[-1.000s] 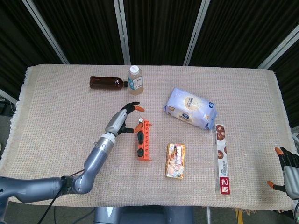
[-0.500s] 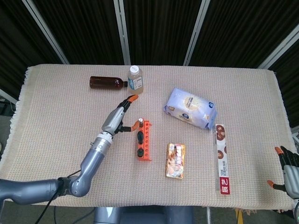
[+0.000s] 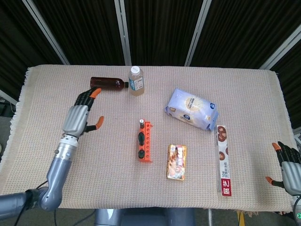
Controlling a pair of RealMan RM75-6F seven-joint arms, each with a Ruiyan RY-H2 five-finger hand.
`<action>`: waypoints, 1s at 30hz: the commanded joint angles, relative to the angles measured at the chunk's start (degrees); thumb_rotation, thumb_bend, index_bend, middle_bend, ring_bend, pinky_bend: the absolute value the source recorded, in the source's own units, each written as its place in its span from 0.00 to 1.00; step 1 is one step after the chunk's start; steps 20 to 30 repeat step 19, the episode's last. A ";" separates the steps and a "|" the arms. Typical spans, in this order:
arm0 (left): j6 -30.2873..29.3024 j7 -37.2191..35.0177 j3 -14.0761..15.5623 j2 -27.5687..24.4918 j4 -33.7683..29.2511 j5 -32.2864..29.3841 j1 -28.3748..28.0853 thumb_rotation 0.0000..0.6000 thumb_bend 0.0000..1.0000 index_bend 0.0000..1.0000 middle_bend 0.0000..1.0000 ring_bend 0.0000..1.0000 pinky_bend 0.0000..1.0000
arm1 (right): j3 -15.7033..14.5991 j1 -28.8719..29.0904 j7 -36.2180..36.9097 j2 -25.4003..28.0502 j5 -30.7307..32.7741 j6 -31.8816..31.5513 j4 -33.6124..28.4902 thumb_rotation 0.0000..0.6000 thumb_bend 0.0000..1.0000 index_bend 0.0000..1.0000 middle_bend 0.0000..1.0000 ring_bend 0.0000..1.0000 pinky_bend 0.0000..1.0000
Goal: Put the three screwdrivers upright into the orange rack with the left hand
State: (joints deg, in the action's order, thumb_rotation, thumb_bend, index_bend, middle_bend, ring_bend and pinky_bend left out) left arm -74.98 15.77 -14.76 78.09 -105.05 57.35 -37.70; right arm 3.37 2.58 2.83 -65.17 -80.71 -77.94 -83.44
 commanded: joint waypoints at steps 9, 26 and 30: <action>-16.79 -4.77 18.12 -11.19 -1.21 19.52 20.33 1.00 0.41 0.14 0.00 0.00 0.00 | 1.96 1.57 -3.89 -1.82 -2.84 -4.31 -1.07 1.00 0.00 0.00 0.00 0.00 0.00; -21.07 -11.16 23.78 -12.08 2.41 27.65 29.12 1.00 0.41 0.15 0.00 0.00 0.00 | 1.40 2.12 -6.41 -2.36 -6.19 -6.65 -3.32 1.00 0.00 0.00 0.00 0.00 0.00; -21.07 -11.16 23.78 -12.08 2.41 27.65 29.12 1.00 0.41 0.15 0.00 0.00 0.00 | 1.40 2.12 -6.41 -2.36 -6.19 -6.65 -3.32 1.00 0.00 0.00 0.00 0.00 0.00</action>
